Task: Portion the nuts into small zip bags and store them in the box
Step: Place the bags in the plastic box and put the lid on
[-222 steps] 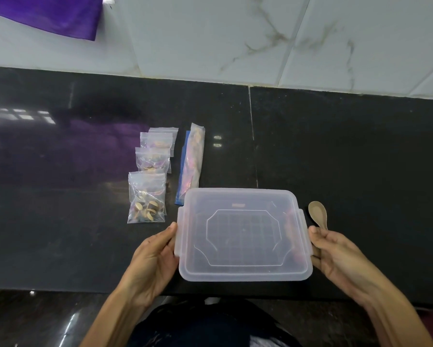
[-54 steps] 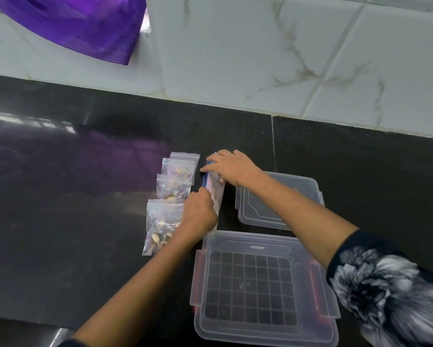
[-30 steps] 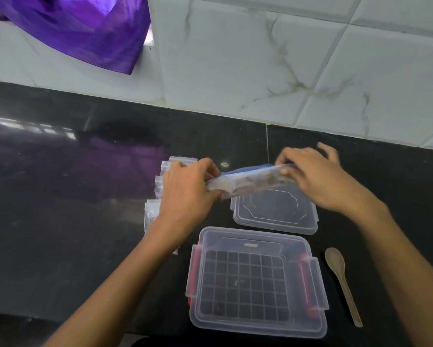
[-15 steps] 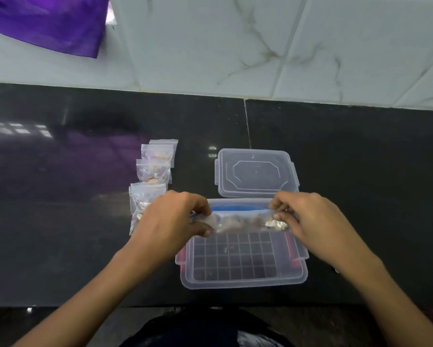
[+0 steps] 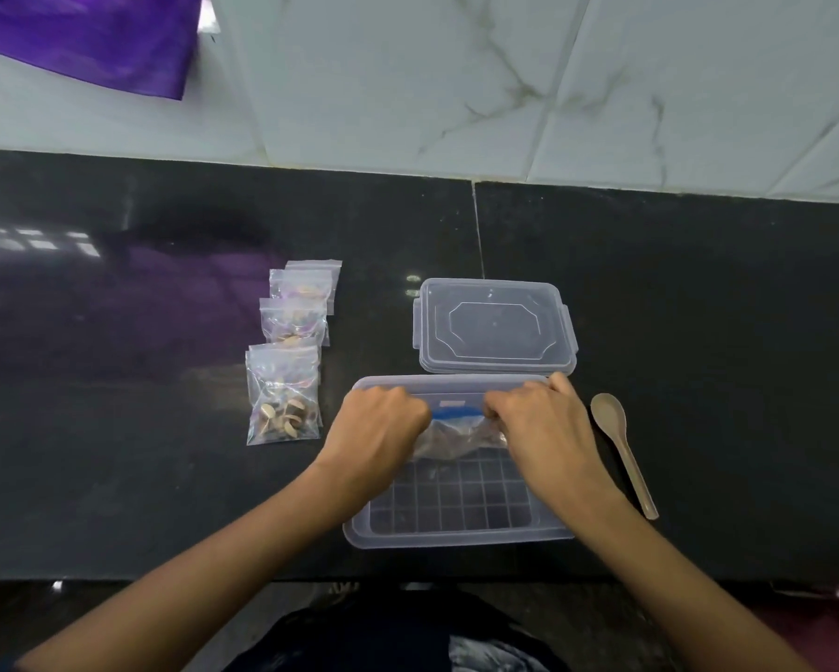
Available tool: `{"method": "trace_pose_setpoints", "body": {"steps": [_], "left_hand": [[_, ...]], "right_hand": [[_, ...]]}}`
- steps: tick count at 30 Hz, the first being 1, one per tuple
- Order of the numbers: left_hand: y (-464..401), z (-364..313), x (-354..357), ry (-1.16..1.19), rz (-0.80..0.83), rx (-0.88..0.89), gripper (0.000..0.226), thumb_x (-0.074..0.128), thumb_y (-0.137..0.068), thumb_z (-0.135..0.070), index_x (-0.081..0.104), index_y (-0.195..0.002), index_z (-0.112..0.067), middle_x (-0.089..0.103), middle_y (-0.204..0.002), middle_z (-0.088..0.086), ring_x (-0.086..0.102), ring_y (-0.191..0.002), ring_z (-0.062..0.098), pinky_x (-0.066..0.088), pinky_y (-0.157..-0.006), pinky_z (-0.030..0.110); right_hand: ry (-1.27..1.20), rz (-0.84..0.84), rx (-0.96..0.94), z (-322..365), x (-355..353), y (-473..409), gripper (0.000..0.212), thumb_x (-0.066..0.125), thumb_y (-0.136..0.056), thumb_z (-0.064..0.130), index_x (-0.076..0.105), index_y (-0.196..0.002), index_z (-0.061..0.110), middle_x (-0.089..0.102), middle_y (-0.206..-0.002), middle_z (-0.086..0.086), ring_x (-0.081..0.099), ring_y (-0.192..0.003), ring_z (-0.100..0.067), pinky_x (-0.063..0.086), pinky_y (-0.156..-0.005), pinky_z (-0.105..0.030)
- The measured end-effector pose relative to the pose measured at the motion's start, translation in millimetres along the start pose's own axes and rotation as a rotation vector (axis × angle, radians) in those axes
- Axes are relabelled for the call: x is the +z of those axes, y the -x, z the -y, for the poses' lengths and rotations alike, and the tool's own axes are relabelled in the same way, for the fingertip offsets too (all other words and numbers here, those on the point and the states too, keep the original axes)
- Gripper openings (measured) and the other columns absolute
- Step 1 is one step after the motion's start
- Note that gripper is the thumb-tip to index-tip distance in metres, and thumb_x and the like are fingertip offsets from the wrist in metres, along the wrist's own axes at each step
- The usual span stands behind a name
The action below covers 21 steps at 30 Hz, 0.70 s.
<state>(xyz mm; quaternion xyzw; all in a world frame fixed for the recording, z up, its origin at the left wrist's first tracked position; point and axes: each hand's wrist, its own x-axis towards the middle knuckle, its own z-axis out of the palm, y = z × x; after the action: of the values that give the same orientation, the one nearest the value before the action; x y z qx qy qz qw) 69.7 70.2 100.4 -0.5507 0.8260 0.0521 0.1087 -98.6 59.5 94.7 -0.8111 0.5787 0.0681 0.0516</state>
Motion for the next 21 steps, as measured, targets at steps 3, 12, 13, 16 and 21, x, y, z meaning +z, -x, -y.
{"method": "trace_pose_setpoints", "body": {"steps": [3, 12, 13, 16, 21], "left_hand": [[4.7, -1.9, -5.2, -0.057, 0.046, 0.005, 0.035, 0.052, -0.098, -0.017, 0.052, -0.132, -0.01, 0.059, -0.129, 0.01, 0.058, -0.115, 0.025, 0.043, -0.102, 0.034], [4.9, -12.8, -11.5, -0.122, 0.107, -0.077, 0.032, 0.053, -0.095, -0.009, 0.053, -0.127, -0.008, 0.062, -0.123, 0.011, 0.061, -0.112, 0.028, 0.046, -0.096, 0.035], [3.9, -15.6, -10.7, -0.11, 0.113, -0.089, 0.032, 0.053, -0.095, -0.01, 0.053, -0.128, -0.007, 0.062, -0.123, 0.011, 0.061, -0.112, 0.028, 0.045, -0.096, 0.035], [5.6, -17.8, -7.3, -0.067, 0.084, -0.12, 0.033, 0.054, -0.095, -0.011, 0.053, -0.128, -0.007, 0.061, -0.125, 0.011, 0.06, -0.113, 0.028, 0.042, -0.1, 0.035], [28.7, -0.8, -6.7, 0.228, -0.175, -0.093, 0.029, 0.067, -0.074, 0.001, 0.068, -0.096, -0.017, 0.07, -0.097, 0.002, 0.062, -0.092, 0.024, 0.045, -0.093, 0.032]], "right_hand": [[0.005, -0.031, -0.017, 1.9, 2.5, 2.3, 0.018, 0.069, -0.086, 0.021, 0.064, -0.103, 0.022, 0.067, -0.096, 0.001, 0.059, -0.093, -0.018, 0.042, -0.089, -0.029], [-0.079, 0.208, 0.113, 6.9, -4.5, -3.0, 0.021, 0.057, -0.09, 0.006, 0.06, -0.111, 0.012, 0.049, -0.091, -0.002, 0.05, -0.078, -0.016, 0.042, -0.068, -0.023], [-0.098, 0.238, 0.149, 7.8, -5.3, -7.5, 0.019, 0.055, -0.091, 0.006, 0.059, -0.108, 0.011, 0.05, -0.087, -0.003, 0.05, -0.077, -0.017, 0.039, -0.067, -0.024], [-0.106, 0.386, -0.043, -4.4, -5.5, -3.4, 0.018, 0.051, -0.093, 0.013, 0.056, -0.111, 0.012, 0.047, -0.078, -0.004, 0.048, -0.071, -0.016, 0.039, -0.073, -0.027], [-0.261, 0.272, 0.127, 10.2, -28.4, -10.1, 0.025, 0.052, -0.095, 0.014, 0.063, -0.117, 0.019, 0.06, -0.115, -0.001, 0.057, -0.1, -0.017, 0.047, -0.086, -0.025]]}}
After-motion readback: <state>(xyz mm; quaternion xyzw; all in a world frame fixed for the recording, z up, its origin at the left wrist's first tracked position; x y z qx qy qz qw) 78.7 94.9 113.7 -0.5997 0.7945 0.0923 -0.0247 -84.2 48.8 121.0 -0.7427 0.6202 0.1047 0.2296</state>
